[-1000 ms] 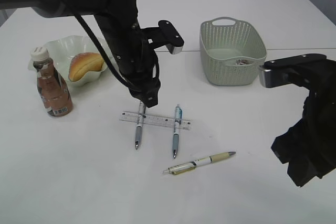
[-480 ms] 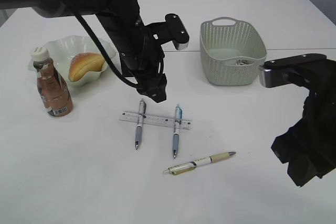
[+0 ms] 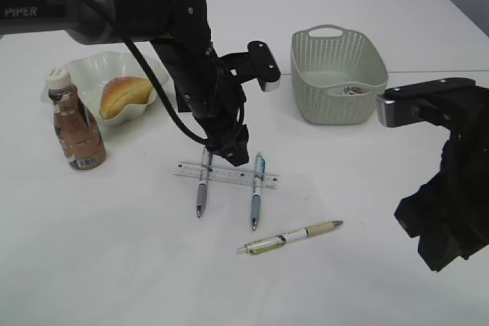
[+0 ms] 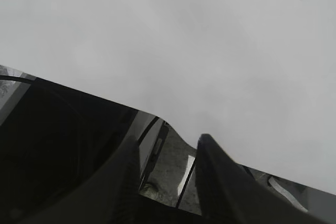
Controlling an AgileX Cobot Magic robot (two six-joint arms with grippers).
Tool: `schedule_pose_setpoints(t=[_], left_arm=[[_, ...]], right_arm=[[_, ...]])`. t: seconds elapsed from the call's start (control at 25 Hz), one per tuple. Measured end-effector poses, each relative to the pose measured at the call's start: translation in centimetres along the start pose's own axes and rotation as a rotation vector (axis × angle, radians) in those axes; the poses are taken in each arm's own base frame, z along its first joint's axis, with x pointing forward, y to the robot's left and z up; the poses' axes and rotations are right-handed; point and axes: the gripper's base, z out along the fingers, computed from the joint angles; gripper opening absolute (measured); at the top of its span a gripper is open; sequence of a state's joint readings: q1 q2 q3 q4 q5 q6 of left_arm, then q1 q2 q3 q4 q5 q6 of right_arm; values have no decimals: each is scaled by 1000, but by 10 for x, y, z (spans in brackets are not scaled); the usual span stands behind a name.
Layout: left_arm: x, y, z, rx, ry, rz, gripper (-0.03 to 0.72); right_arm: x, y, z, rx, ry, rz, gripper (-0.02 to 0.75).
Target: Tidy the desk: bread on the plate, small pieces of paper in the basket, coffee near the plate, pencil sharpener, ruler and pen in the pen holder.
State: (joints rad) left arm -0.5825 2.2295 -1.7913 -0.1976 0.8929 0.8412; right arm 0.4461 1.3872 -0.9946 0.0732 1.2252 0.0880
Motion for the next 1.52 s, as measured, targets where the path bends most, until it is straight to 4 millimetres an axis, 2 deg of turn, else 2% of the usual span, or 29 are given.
schedule_pose_setpoints(t=[0.16,0.32,0.44,0.88,1.52], left_arm=[[1,0,2,4,8,82,506],[9,-5,16,73,71,145,492],[12,-4,19,85,79,176,489],[21,1,46,104,87,166,486],[19,4,51,80,62,167,476]], right_arm=[[0,0,0,0,0,0,265],[0,0,0,0,-1,0,265],[0,0,0,0,-1,0,265],[0,0,0,-2,-2,1,265],[0,0,0,-2,-2,1,265]])
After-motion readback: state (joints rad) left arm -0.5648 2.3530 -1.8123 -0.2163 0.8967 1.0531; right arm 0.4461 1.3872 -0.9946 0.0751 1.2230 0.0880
